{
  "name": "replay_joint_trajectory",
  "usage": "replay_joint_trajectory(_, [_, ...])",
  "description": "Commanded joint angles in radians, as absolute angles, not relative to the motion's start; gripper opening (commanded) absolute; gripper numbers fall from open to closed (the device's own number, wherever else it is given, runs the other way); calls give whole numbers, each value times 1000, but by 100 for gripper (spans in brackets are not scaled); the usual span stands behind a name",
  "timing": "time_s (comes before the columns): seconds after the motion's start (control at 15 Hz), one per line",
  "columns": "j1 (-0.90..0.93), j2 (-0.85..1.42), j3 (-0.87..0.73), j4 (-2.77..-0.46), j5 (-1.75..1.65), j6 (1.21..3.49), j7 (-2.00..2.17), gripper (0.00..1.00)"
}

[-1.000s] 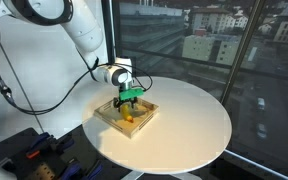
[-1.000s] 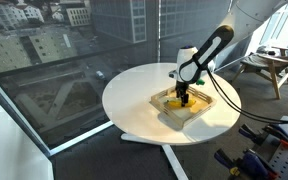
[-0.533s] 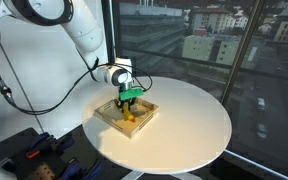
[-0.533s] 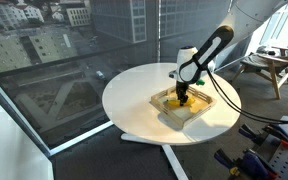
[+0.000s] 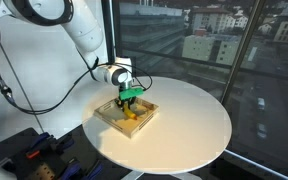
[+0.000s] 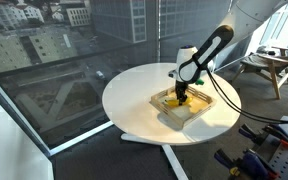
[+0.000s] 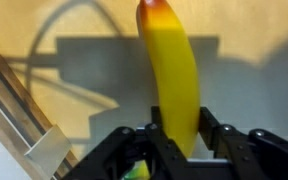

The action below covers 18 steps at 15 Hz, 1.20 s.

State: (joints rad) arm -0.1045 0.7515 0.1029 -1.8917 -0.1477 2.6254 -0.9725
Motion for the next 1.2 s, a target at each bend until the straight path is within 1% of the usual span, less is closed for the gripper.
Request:
replay_joint_trajectory(0.0, [-125, 725, 125, -1903, -152, 2649, -981, 16])
replay_joint_trajectory(0.07, [-126, 723, 127, -1903, -152, 2652, -981, 16])
replay_joint_trajectory(0.2, [-124, 719, 129, -1901, -153, 2646, -981, 22])
replay_joint_trajectory(0.27, [-122, 715, 128, -1902, -154, 2642, -978, 17])
replay_joint_trajectory(0.33, [-121, 709, 127, -1904, -154, 2635, -977, 19])
replay_joint_trajectory(0.47, [-121, 698, 128, -1908, -154, 2632, -977, 16])
replay_joint_trajectory(1.13, [-111, 642, 120, -1919, -156, 2604, -968, 16])
